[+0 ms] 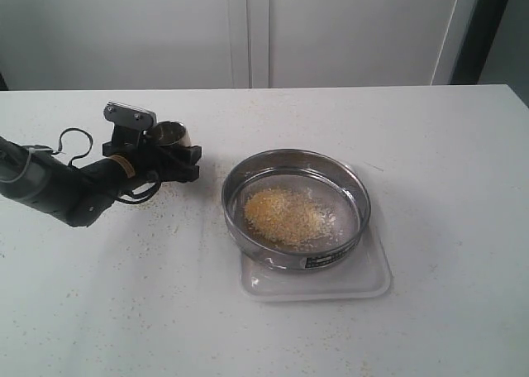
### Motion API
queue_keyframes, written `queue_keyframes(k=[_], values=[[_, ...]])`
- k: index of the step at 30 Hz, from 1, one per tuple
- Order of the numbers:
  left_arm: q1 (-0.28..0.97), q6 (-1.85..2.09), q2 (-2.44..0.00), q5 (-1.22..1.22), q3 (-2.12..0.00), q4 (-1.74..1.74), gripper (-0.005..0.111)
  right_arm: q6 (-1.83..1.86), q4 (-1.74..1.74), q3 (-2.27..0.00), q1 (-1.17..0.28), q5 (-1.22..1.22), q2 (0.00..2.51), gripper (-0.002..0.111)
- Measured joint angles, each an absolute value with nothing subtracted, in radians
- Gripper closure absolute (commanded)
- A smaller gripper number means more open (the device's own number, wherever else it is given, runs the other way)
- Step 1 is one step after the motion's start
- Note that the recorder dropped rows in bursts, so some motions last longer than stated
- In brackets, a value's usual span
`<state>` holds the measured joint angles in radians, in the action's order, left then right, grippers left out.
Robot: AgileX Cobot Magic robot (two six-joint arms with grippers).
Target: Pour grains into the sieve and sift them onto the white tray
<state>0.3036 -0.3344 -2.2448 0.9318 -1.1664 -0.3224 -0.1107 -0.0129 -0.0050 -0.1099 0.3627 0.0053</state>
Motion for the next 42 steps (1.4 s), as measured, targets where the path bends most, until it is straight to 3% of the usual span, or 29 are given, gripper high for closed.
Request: queue_keyframes(k=[14,42], values=[[0.302,-0.502,-2.242,0.929,-1.173,-0.572,0.107,-0.111,-0.012,-0.005,-0.110,0.363,0.005,0.108],[0.304,-0.390,-2.233,0.862,-1.175,-0.399,0.104,-0.111,-0.012,-0.005,-0.110,0.363,0.005,0.108]])
